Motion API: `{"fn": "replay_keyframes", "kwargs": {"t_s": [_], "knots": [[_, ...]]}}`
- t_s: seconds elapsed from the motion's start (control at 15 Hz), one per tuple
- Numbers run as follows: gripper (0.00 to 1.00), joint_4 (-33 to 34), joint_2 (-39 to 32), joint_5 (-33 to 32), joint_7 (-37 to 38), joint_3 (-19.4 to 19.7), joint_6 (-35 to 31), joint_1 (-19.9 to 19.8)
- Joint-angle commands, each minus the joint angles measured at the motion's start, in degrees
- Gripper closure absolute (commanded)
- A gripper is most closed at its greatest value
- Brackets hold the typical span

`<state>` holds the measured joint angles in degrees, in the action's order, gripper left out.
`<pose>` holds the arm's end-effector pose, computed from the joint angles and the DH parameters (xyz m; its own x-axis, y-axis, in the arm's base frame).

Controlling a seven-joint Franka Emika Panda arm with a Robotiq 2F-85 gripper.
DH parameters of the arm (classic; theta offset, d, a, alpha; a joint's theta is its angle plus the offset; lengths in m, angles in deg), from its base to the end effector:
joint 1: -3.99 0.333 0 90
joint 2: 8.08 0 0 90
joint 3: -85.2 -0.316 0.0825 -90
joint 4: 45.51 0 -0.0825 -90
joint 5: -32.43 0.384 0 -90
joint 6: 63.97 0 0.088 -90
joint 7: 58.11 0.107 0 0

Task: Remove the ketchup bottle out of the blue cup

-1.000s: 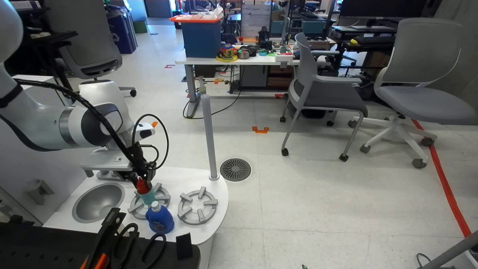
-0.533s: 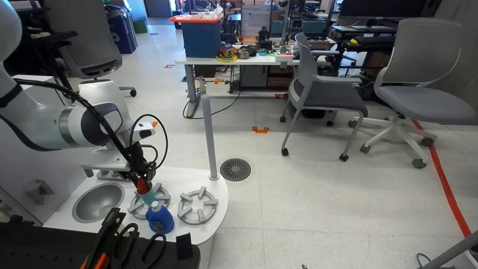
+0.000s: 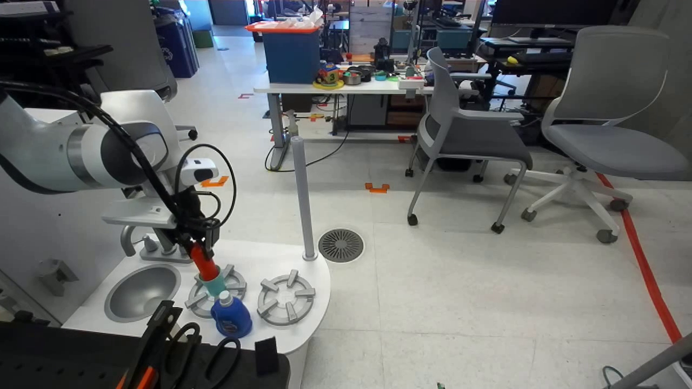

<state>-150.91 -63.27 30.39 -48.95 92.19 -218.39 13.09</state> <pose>0.5897 0.0201 -0.0013 0.9950 -0.0487 -0.0877 -0.0372 -0.9912 0.1273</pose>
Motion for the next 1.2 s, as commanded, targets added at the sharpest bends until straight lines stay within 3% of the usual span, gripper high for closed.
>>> {"fn": "replay_keyframes", "kwargs": {"t_s": [0.0,0.13,0.53,1.13], "knots": [[0.86,-3.75,7.14,0.50,2.83,0.33,7.49,0.32],[0.86,-3.25,9.94,1.56,3.12,-0.99,13.36,-1.20],[0.86,1.75,11.69,5.07,5.48,-1.45,13.27,-4.34],[0.86,24.56,-6.10,5.80,5.22,-1.67,17.08,-9.25]]}}
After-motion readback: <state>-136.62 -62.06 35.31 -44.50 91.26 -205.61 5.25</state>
